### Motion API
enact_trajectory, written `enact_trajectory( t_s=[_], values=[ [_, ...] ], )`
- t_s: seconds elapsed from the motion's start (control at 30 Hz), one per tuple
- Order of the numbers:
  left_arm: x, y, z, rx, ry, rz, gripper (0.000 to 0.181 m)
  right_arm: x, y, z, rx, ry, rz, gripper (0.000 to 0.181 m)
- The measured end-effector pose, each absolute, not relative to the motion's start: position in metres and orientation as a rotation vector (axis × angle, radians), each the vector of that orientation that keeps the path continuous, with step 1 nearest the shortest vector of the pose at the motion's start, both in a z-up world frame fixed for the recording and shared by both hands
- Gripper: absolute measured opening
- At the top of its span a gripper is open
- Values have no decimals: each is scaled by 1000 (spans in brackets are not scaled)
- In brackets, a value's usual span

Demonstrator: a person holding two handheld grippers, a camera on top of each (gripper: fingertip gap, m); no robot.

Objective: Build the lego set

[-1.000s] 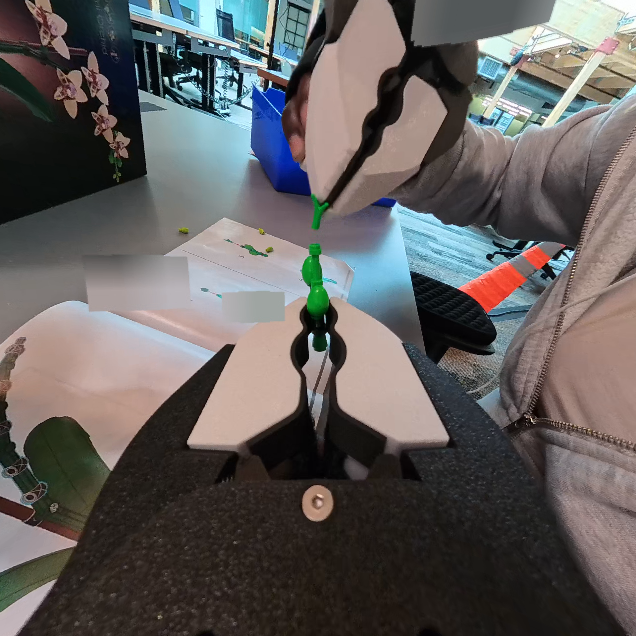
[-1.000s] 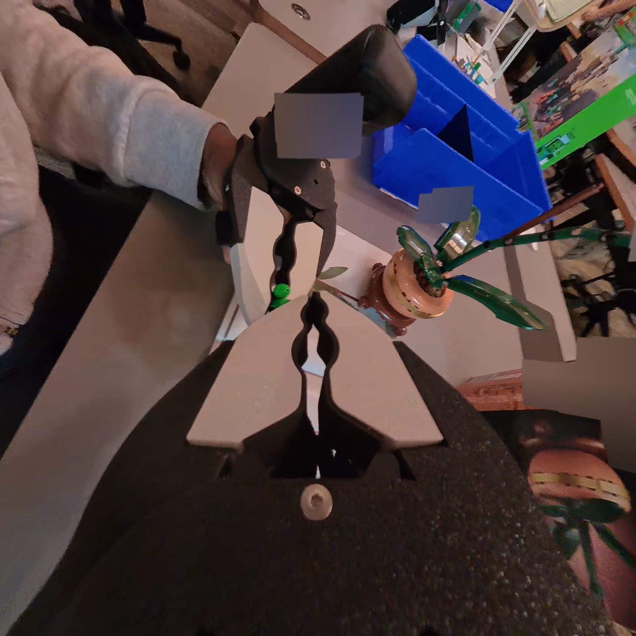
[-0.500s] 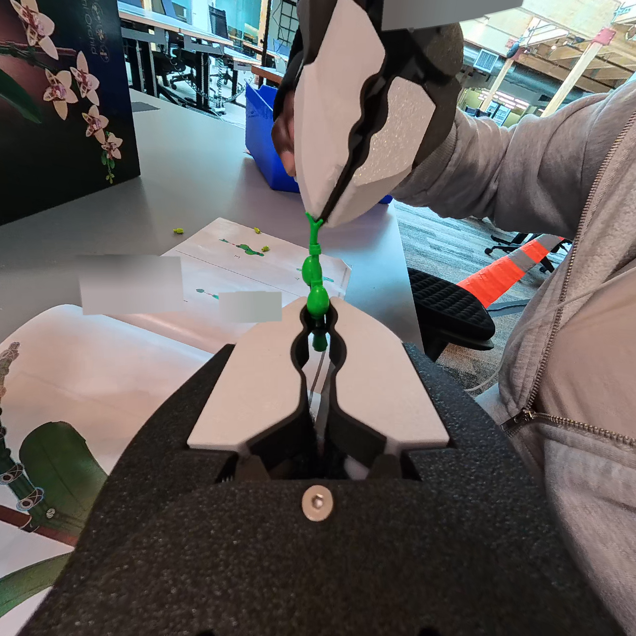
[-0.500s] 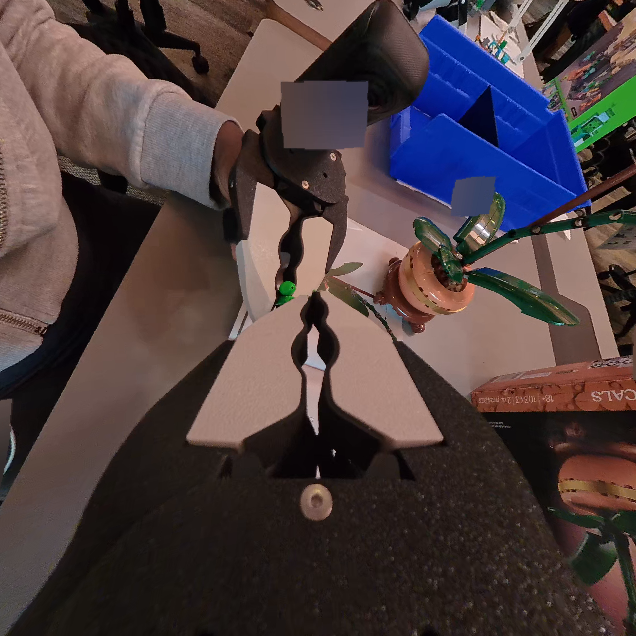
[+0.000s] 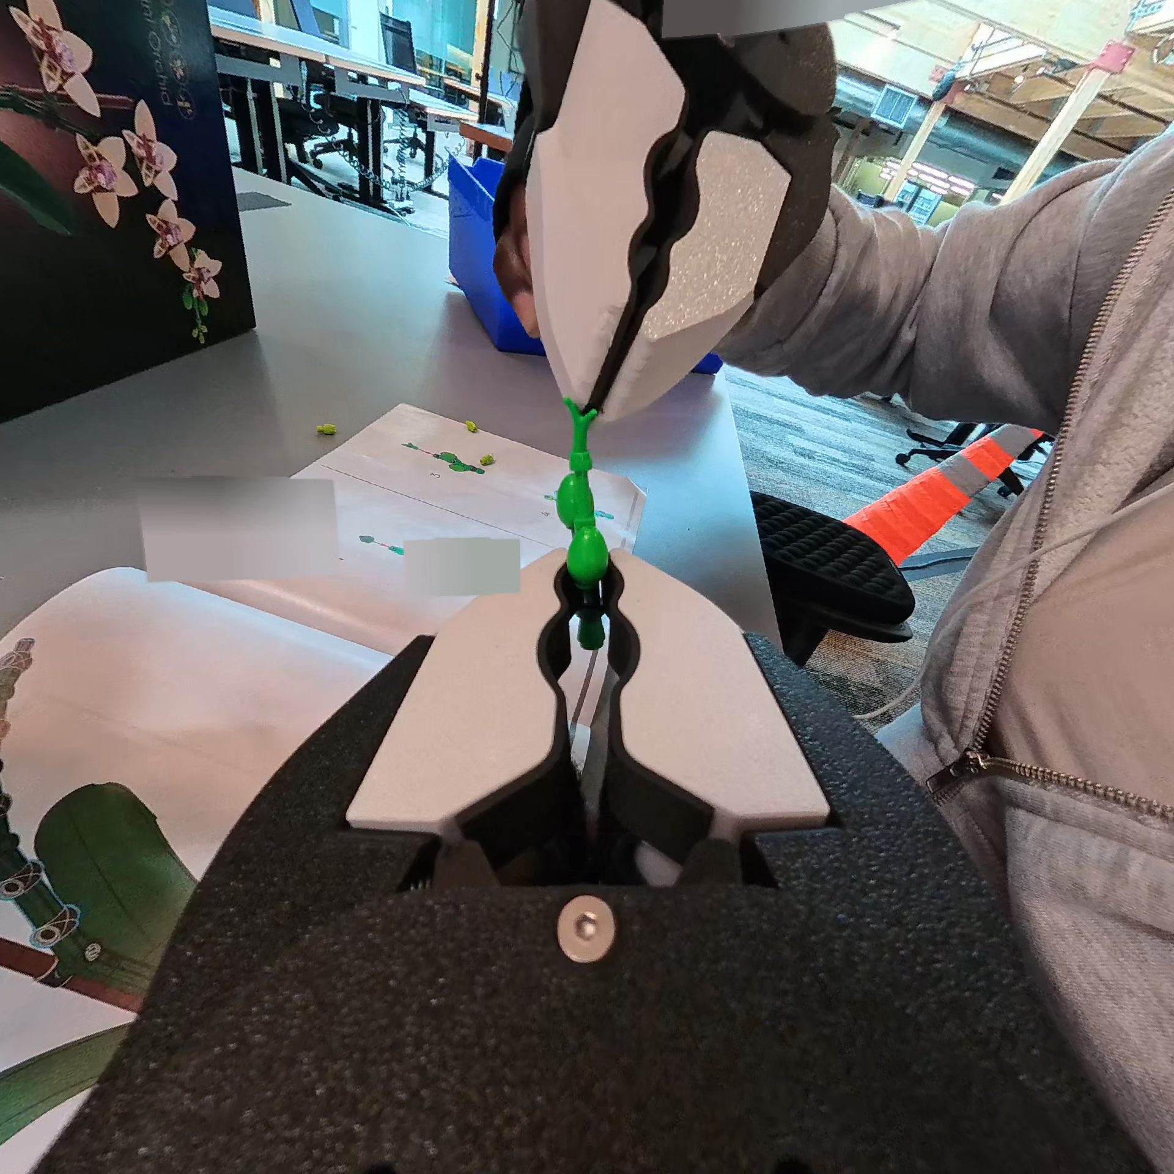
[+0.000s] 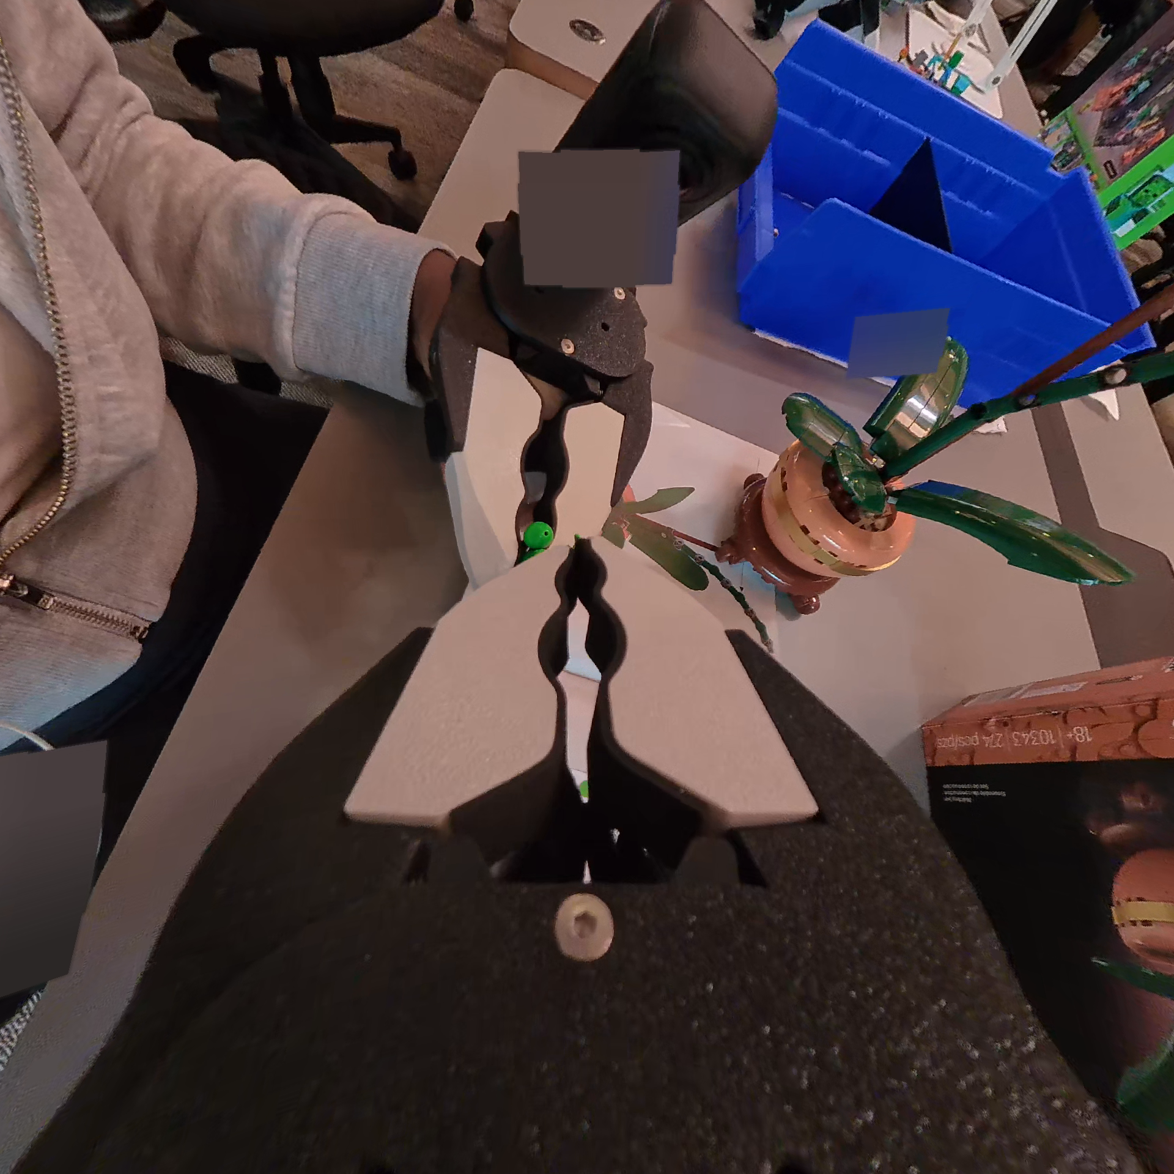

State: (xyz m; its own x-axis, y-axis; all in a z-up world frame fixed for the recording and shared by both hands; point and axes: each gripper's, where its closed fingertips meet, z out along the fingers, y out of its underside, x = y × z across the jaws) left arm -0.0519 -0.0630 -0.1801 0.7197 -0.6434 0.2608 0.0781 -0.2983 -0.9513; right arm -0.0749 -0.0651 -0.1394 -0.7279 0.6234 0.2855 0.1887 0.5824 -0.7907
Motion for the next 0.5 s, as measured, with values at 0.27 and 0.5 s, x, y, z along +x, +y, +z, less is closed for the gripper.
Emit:
enact_trajectory(
  t_s=[0.27,0.5],
  values=[
    [-52,-64,-179,-1732,451,-757,5,-75,-66,-139,-717,-2196,1158,0],
    [-51,-64,-180,-1740,461,-745,5,-74,-66,-141,-762,-2179,1206,0]
  ],
)
